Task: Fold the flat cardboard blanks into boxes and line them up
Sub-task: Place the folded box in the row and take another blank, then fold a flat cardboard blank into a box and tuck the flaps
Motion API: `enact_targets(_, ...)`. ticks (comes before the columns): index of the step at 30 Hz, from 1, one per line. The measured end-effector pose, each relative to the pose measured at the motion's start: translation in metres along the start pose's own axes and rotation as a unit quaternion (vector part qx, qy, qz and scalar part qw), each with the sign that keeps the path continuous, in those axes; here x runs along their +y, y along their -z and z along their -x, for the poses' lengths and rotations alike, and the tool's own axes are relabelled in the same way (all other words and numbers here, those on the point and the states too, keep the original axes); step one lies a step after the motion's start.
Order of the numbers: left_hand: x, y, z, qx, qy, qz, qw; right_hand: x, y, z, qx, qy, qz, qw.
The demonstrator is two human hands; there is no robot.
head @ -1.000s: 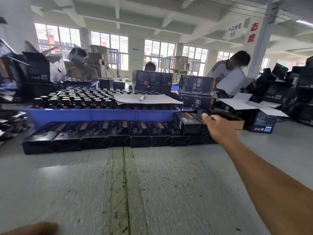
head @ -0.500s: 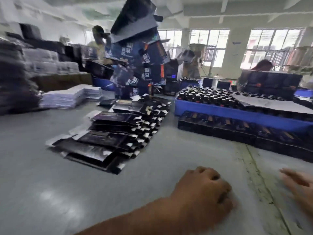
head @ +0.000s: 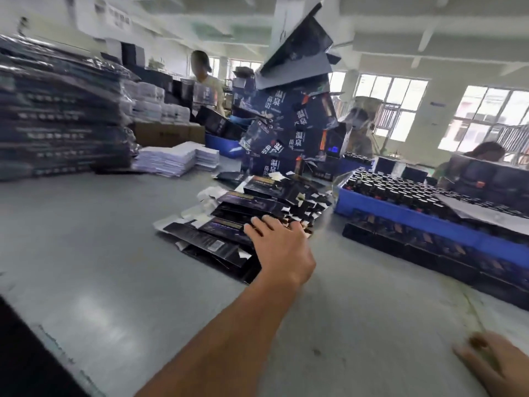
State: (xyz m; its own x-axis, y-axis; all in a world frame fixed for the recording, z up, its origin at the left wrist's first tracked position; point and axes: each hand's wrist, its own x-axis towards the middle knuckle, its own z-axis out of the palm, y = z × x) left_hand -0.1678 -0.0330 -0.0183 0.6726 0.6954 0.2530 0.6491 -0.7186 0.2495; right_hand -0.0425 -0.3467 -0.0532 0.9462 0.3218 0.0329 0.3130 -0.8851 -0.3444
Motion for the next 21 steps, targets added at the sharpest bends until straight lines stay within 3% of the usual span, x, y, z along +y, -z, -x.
enact_targets(5, 0.006, -0.004, 0.016, -0.112, -0.017, -0.064, 0.992, -0.011, 0.006, 0.018, -0.025, -0.02, -0.03, 0.999)
enact_targets(9, 0.052, -0.007, 0.053, -0.117, -0.197, -0.033, 0.973, -0.004, 0.004, 0.023, 0.022, 0.011, -0.019, 1.0)
enact_targets(12, 0.083, -0.009, 0.088, -0.123, -0.349, 0.005, 0.929, -0.003, 0.007, 0.033, 0.041, 0.038, -0.008, 0.998)
enact_targets(15, 0.093, -0.011, 0.102, -0.127, -0.436, 0.027, 0.891, -0.002, 0.011, 0.038, 0.049, 0.059, -0.013, 0.997)
enact_targets(18, 0.087, -0.019, 0.094, -0.123, -0.449, 0.042, 0.884, 0.002, 0.012, 0.04, 0.053, 0.076, -0.018, 0.996)
enact_targets(21, 0.075, -0.026, 0.073, -0.157, -0.404, 0.037, 0.9, 0.003, 0.014, 0.04, 0.049, 0.083, -0.023, 0.995)
